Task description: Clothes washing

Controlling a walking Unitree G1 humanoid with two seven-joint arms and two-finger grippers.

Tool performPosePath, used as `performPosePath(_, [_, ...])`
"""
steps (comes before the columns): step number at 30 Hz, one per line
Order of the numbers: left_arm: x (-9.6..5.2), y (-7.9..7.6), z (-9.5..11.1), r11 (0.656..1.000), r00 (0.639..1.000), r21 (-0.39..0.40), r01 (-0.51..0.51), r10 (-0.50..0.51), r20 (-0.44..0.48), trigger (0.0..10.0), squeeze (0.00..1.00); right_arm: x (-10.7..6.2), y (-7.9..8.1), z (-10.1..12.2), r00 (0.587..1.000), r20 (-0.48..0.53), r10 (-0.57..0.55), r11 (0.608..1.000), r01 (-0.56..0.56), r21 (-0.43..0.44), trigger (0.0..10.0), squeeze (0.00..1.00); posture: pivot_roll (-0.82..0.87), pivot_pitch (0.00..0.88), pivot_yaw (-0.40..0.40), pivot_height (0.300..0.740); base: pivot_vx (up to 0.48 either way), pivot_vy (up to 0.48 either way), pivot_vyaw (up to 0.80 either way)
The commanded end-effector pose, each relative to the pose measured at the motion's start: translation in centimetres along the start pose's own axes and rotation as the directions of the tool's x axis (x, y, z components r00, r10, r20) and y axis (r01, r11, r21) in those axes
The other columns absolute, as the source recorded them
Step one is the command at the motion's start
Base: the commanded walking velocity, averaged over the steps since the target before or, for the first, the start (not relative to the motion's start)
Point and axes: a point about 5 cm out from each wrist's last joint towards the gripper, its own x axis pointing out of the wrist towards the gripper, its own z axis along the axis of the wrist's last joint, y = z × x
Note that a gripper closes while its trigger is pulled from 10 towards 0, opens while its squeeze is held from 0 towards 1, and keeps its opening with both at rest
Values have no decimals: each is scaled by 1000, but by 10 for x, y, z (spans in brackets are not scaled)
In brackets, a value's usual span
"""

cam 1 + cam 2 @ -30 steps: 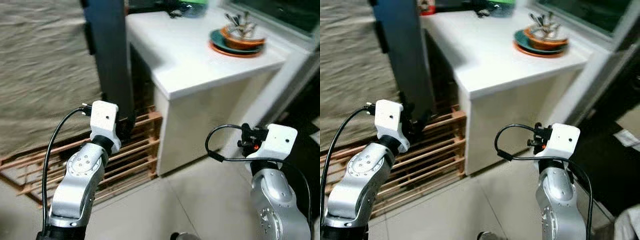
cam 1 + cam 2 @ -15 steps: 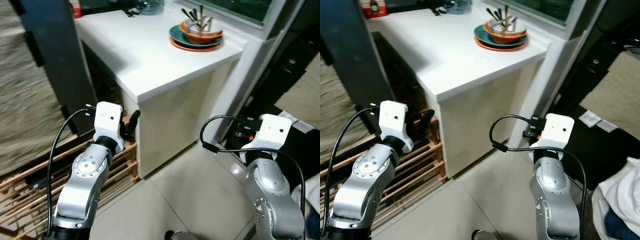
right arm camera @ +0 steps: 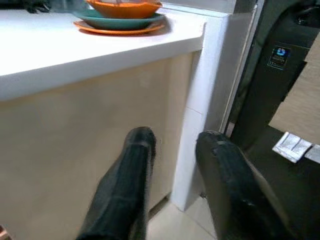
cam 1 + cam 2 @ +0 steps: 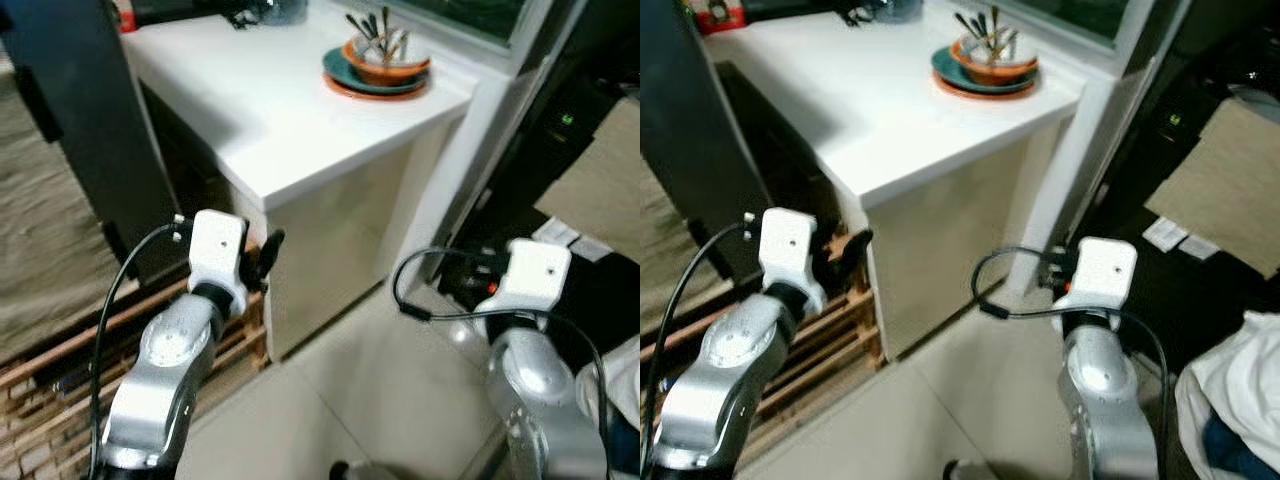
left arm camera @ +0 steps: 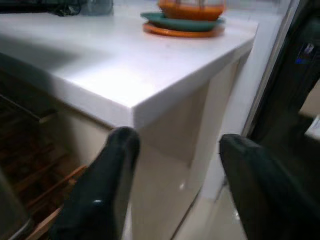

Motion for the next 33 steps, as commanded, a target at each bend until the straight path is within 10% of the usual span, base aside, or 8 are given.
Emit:
performPosePath(1, [0,-9,7,997,998,-46,57,-56,32,10000,1000,-3,-7,2,1000,10,-14,1000,14,-4,10000,1000,-81,0,-28,740,0,0,-800])
performPosePath(10, [4,-1,11,998,999,59,32,-34,32,10000,1000,-7,-8,-4,999,-11,-41,999,41,-3,10000,1000,-94,0,-8,740,0,0,-800])
performPosePath(11, [4,0,11,997,999,72,27,-30,32,10000,1000,-8,-9,-4,999,-15,-42,999,42,-6,10000,694,-94,0,-8,740,0,0,-800])
performPosePath(12, [5,0,11,997,999,76,22,-24,30,10000,98,-9,-9,-6,999,-24,-45,999,45,-7,10000,0,-98,0,-6,740,0,0,-800])
performPosePath(33, [8,-3,6,995,999,95,21,-23,26,10000,0,-11,-15,-15,991,-61,-120,993,119,-11,10000,0,-102,0,-11,740,0,0,-800])
